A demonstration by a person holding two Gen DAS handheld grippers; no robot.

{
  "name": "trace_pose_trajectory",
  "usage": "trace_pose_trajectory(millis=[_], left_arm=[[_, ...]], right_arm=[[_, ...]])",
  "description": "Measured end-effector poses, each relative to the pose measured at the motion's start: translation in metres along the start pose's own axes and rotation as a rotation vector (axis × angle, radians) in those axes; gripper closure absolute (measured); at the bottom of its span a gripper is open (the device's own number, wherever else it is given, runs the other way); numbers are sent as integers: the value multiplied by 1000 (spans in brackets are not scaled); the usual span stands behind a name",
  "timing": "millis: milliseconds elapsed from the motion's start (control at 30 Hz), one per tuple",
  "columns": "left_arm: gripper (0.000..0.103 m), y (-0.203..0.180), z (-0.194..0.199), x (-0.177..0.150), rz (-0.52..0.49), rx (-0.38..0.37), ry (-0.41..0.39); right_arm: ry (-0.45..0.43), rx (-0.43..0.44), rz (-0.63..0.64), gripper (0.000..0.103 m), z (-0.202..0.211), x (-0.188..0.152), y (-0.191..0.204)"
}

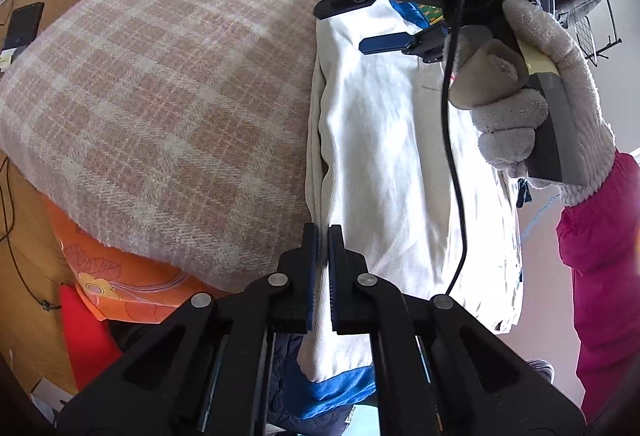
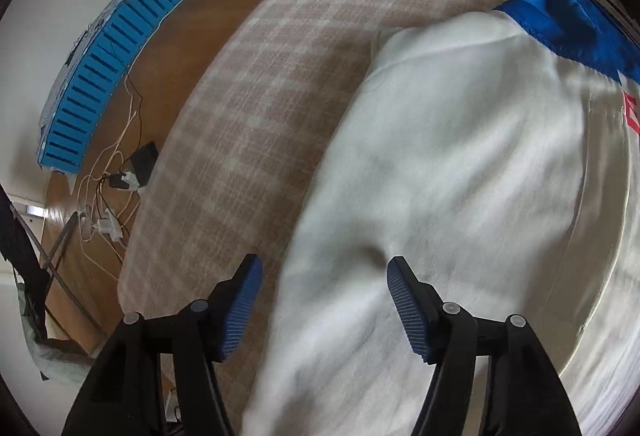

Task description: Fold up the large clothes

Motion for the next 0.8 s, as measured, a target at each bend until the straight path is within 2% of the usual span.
trace_pose_trajectory(millis=[67, 167, 233, 300, 333, 367, 400, 467, 500, 600, 633, 700, 733, 767, 800], left_arm=[[101, -5, 1, 1, -20, 6, -6], [101, -13, 0, 2, -40, 4, -7], [101, -14, -2, 4, -54, 13, -5], [101, -15, -4, 5, -56, 25, -3], [101, -14, -4, 5, -55, 28, -4], [101, -14, -4, 5, -55, 27, -4], [101, -15, -4, 5, -59, 29, -4], [101, -13, -3, 5, -71, 37, -5], [101, -14, -4, 4, -73, 39, -6], [101, -15, -6, 5, -57, 35, -6], [96, -14, -4, 3, -46, 44, -9], [75, -2, 1, 10, -24, 53, -33], [56, 2, 3, 14, -6, 51, -54], [46, 5, 5, 17, 17, 38, -69], [45, 7, 4, 19, 41, 15, -68]], right_arm=[[38, -27, 63, 36, -9, -4, 15], [95, -138, 130, 35, -28, -10, 22], [95, -210, 184, 34, -33, -12, 27], [93, -282, 242, 41, -35, -16, 29], [94, -290, 263, 43, -34, -17, 31], [95, -293, 273, 52, -33, -17, 31], [95, -296, 279, 66, -31, -17, 30], [92, -299, 275, 84, -28, -15, 26], [87, -289, 272, 91, -27, -15, 24], [59, -262, 262, 101, -19, -16, 20], [43, -253, 257, 101, -14, -17, 18], [11, -224, 230, 102, -2, -20, 12], [-2, -203, 214, 102, 5, -21, 9], [-14, -185, 199, 102, 11, -21, 6], [-26, -166, 187, 102, 18, -21, 4]])
Point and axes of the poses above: each gripper's, at about its wrist camera, not at the fingertips, and z roughly against the way its jaws point, y to its left, x to its top, the point moved 10 cm from there along -z, roughly the way its jaws point, and after that the axes turned 2 degrees about -x, right-handed, at the moved point
